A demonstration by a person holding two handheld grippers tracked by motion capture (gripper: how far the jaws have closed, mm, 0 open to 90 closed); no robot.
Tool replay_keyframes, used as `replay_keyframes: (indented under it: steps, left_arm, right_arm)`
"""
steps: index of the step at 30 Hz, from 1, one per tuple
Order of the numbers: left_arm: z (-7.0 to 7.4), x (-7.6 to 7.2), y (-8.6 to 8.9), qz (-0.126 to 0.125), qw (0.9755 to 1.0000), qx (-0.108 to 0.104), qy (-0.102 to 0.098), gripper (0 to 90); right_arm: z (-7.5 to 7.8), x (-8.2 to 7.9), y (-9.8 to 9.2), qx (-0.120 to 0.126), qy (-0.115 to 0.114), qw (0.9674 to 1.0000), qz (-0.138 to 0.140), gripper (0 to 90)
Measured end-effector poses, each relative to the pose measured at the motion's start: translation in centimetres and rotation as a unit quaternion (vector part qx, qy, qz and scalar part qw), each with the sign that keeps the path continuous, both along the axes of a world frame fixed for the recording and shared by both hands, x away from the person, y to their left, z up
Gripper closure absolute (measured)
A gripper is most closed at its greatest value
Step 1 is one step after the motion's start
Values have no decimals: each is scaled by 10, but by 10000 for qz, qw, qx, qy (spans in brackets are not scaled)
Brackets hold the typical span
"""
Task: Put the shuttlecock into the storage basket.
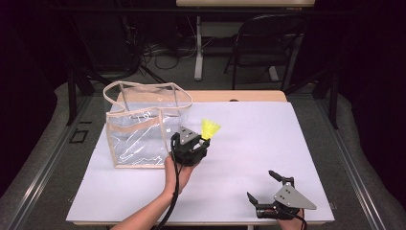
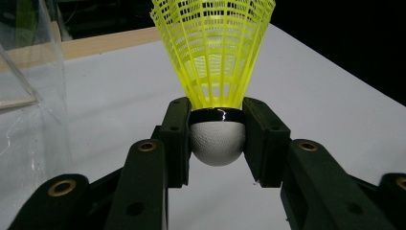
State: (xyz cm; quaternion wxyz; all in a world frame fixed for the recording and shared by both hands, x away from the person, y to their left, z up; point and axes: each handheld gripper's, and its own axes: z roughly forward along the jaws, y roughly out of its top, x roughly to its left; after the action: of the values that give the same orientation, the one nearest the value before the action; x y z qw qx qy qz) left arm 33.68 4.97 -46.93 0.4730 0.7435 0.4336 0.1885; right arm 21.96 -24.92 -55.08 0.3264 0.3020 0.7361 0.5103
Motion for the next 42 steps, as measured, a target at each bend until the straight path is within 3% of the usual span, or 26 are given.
replay_keyframes:
  steps: [42]
  left_arm:
    - [30, 13, 19, 6, 9995, 102, -295, 645]
  right_arm:
    - [0, 0, 0, -21, -2, 10000, -5, 10]
